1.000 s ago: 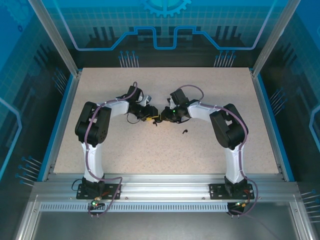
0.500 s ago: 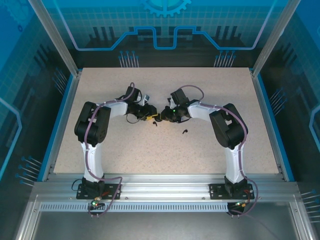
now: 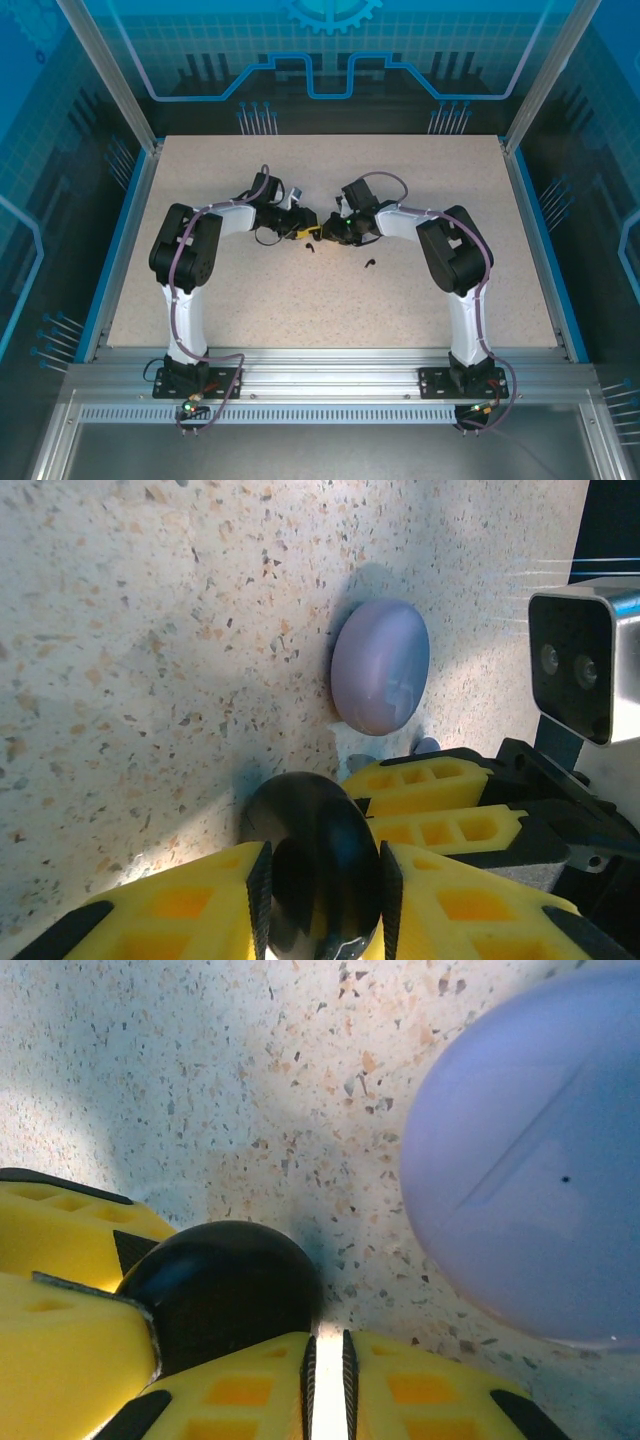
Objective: Insert the wireless bluetooth earbuds into the charging case
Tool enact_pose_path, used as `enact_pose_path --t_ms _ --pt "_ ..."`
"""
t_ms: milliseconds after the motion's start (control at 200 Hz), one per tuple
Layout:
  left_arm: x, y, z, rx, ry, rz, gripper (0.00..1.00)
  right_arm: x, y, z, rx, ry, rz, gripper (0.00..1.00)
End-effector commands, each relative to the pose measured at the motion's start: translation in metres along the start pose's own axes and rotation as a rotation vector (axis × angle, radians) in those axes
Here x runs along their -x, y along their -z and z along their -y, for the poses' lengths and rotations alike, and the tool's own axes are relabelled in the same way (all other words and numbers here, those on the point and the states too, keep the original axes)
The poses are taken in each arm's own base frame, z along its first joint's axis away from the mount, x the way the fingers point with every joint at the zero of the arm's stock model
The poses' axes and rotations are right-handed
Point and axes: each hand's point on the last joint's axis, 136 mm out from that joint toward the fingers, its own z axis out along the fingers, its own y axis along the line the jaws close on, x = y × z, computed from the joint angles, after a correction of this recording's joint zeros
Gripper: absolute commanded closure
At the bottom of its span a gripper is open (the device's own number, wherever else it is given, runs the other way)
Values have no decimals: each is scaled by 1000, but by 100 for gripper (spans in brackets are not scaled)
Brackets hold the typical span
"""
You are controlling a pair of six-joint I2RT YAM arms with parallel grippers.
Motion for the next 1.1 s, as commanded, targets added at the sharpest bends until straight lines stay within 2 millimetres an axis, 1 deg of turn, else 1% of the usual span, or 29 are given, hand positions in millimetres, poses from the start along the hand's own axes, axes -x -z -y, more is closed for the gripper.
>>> enact_pose_path --t_ms 0,100,275,450,595,645,680,715,765,815,865,951,1041,1056,1091 --pt "-17 -4 5 -21 -12 -66 65 -6 -10 2 21 -9 -25 82" --pt "-17 -2 -1 23 -21 -64 65 -6 -8 2 22 -10 -22 82" --pt "-17 1 -6 73 -42 -64 59 -6 -8 2 22 -10 -23 81" --pt "-17 1 -8 82 -43 -67 59 -6 -9 0 29 -9 -22 81" --pt "-16 1 -10 92 -38 -63 67 -6 -8 0 30 -9 -21 82" --pt "-16 1 -10 92 -39 -60 68 -6 -8 0 29 -9 -20 81" --pt "-15 1 -8 88 -40 -59 68 -6 -7 0 30 -7 -19 82" --pt "-15 2 -7 86 -42 -59 72 -6 -7 -1 29 -9 -17 81" --pt "-13 4 -4 83 -48 -53 75 -5 -4 -2 31 -5 -10 82" --pt "-12 6 0 80 -58 -46 78 -3 1 -4 35 1 5 81" --pt "-10 10 6 77 -73 -34 78 0 9 -9 41 14 19 80" --pt "-6 20 21 62 -110 -5 79 5 29 -17 56 43 54 78" --pt "-1 36 45 39 -164 30 80 13 62 -28 88 85 105 74" --pt "0 38 48 35 -173 35 80 13 64 -28 88 91 104 73" --pt "1 46 59 25 -196 49 81 15 79 -31 98 111 118 71"
